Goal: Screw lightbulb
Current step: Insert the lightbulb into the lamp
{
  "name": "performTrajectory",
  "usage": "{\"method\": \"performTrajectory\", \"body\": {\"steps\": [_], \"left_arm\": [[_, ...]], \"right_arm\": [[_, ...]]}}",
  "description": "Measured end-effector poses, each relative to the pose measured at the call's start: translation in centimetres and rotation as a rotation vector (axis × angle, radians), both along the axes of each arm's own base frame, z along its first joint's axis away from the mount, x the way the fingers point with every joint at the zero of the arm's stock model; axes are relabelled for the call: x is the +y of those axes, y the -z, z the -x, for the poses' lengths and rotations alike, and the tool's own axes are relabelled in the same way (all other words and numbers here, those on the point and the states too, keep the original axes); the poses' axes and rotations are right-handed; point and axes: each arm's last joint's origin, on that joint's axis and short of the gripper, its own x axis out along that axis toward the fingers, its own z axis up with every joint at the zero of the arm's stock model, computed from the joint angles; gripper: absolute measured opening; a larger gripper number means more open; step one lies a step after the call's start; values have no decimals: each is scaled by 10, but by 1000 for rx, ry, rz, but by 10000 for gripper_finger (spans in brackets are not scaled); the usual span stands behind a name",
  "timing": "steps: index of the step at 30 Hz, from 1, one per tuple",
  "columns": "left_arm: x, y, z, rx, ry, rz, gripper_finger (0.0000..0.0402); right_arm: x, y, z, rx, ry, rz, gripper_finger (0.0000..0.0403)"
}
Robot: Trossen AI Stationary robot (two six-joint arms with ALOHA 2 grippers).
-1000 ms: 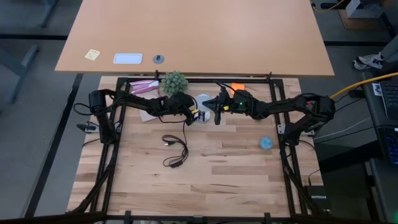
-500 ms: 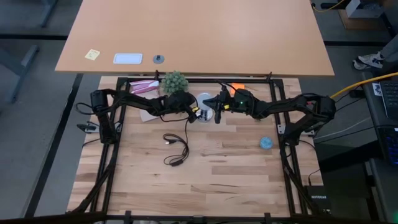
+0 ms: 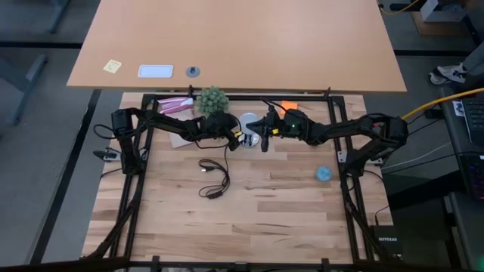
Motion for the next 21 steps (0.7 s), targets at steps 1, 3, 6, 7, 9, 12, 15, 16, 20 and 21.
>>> {"method": "performTrajectory", "body": {"steps": [1, 3, 6, 7, 9, 12, 15, 16, 20, 21], "left_arm": [[0, -1, 0, -4, 0, -1, 217], [0, -5, 1, -3, 2, -5, 217], [-1, -12, 4, 6, 9, -13, 217], [-2, -15, 5, 6, 9, -14, 217], [-2, -20, 7, 4, 9, -14, 217], [-3, -21, 8, 8, 11, -16, 217], [-3, -18, 10, 43, 8, 1, 217], [-4, -17, 11, 57, 8, 8, 217], [-5, -16, 12, 70, 8, 14, 217], [-4, -16, 11, 66, 8, 12, 217]], "right_arm": [[0, 0, 0, 0, 0, 0, 23], [0, 0, 0, 0, 0, 0, 23], [0, 0, 0, 1, 2, 0, 23], [0, 0, 0, 4, 2, -1, 23], [0, 1, 0, 4, 2, -1, 23], [0, 1, 0, 5, 1, -2, 23], [0, 1, 0, 4, 1, -2, 23], [0, 1, 0, 4, 1, -1, 23], [0, 1, 0, 4, 1, -1, 23], [0, 1, 0, 4, 1, -1, 23]]}}
